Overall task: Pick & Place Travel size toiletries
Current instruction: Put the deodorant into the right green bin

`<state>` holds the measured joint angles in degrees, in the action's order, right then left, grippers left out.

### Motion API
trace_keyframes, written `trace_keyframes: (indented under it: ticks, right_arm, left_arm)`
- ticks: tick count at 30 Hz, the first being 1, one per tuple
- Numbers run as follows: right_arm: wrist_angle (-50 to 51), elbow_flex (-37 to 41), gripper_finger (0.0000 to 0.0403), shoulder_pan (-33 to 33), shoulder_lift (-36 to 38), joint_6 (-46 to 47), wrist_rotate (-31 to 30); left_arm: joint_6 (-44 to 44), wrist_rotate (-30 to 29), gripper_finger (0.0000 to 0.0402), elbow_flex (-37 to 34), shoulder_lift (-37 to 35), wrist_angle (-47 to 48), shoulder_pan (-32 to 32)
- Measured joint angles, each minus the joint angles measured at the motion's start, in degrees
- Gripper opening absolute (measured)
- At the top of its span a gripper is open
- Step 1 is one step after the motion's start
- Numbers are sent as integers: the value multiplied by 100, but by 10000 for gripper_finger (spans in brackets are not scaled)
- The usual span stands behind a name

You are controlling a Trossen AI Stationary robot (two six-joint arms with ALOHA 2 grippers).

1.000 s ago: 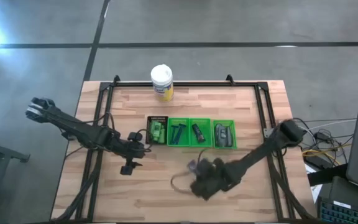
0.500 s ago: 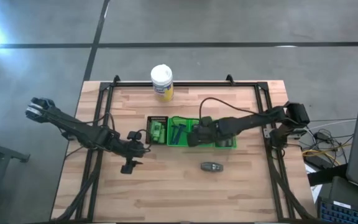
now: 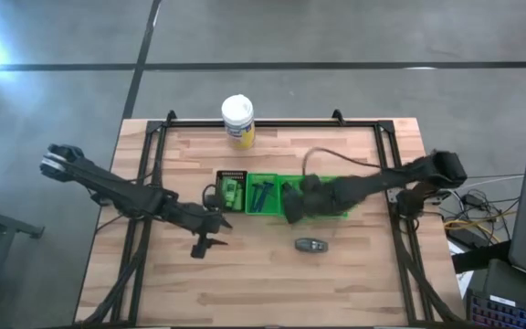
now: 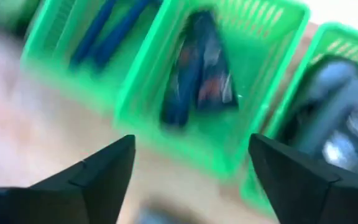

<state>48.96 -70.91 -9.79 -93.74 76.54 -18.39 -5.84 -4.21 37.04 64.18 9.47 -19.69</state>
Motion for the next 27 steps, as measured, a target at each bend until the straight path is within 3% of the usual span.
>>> trace_keyframes:
  ticks: [3, 6, 12, 17, 19, 22, 27]
  right_arm:
    - [395, 11, 328, -640, 327, -589, 17]
    - [541, 163, 339, -1404, 581, -1047, 277]
    - [372, 655, 337, -2530, 579, -1435, 581]
    - [-215, 1253, 329, -2329, 521, -1985, 309]
    - [-736, 1495, 330, -2160, 521, -2356, 532]
    - [-1515, 1775, 333, -1937, 481, -2866, 883]
    - [-1670, 1823, 339, -1561, 403, -3330, 758]
  left_arm:
    - [430, 324, 234, 0, 494, -1116, 63]
    - [327, 439, 232, 153, 1220, -1909, 178]
    - [-242, 470, 231, 1119, 2161, -1413, 243]
    - [-640, 364, 231, 1833, 2202, -413, 236]
    - [-936, 185, 231, 2043, 2116, 158, 224]
    - [-1239, 12, 231, 2098, 1897, 857, 176]
    - [-1633, -46, 231, 2085, 1447, 1691, 13]
